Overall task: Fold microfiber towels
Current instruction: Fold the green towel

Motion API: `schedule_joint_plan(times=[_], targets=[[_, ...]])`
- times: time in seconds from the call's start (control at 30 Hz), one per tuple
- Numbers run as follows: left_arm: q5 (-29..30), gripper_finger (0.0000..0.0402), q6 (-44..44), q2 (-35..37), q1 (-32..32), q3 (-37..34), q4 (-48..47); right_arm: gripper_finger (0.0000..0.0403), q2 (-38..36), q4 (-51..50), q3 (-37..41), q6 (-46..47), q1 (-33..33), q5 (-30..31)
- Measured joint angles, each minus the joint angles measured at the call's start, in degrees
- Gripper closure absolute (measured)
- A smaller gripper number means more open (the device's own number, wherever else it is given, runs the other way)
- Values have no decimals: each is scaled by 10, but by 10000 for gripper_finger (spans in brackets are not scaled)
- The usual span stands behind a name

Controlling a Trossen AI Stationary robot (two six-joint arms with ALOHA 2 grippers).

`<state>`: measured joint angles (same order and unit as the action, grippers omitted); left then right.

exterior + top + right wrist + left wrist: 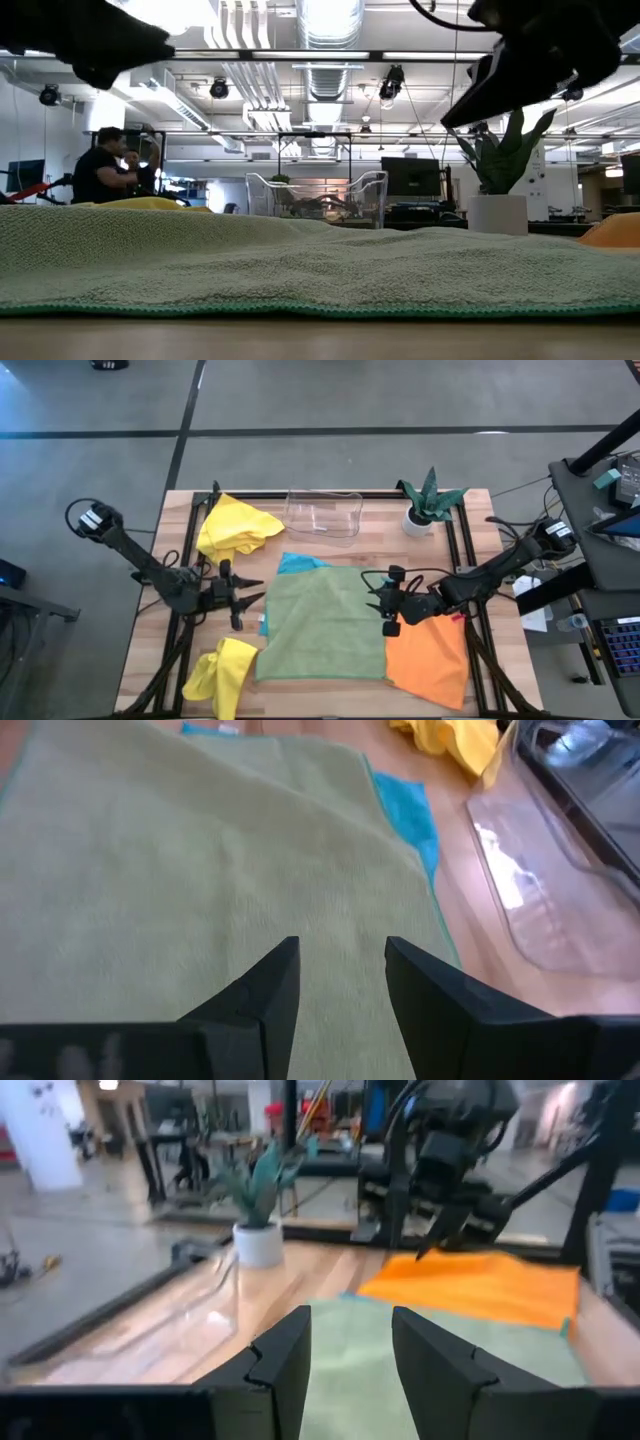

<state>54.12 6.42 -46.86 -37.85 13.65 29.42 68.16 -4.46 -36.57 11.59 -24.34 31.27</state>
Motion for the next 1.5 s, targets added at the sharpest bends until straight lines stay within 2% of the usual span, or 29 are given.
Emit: schedule_joint_plan(times=[0.1,0.23,0.53,0.8,1.0,1.1,1.37,1.5], targets=[[-26,274,68,-7,29,15,-78,262,0,-2,11,4,0,-3],[-92,274,149,-33,75,34,-168,262,0,2,14,5,0,-17],[-218,274,194,-108,193,58,-176,262,0,44,14,-1,0,-17],[-313,274,192,-164,276,133,-220,262,0,89,14,-22,0,-17],[-321,274,131,-198,300,196,-234,262,1,52,14,15,12,15],[-328,274,127,-209,316,219,-259,262,1,19,14,31,19,18],[-356,272,150,-235,330,224,-261,262,1,20,14,74,19,13],[-376,247,157,-237,330,224,-261,261,1,19,14,79,19,13]])
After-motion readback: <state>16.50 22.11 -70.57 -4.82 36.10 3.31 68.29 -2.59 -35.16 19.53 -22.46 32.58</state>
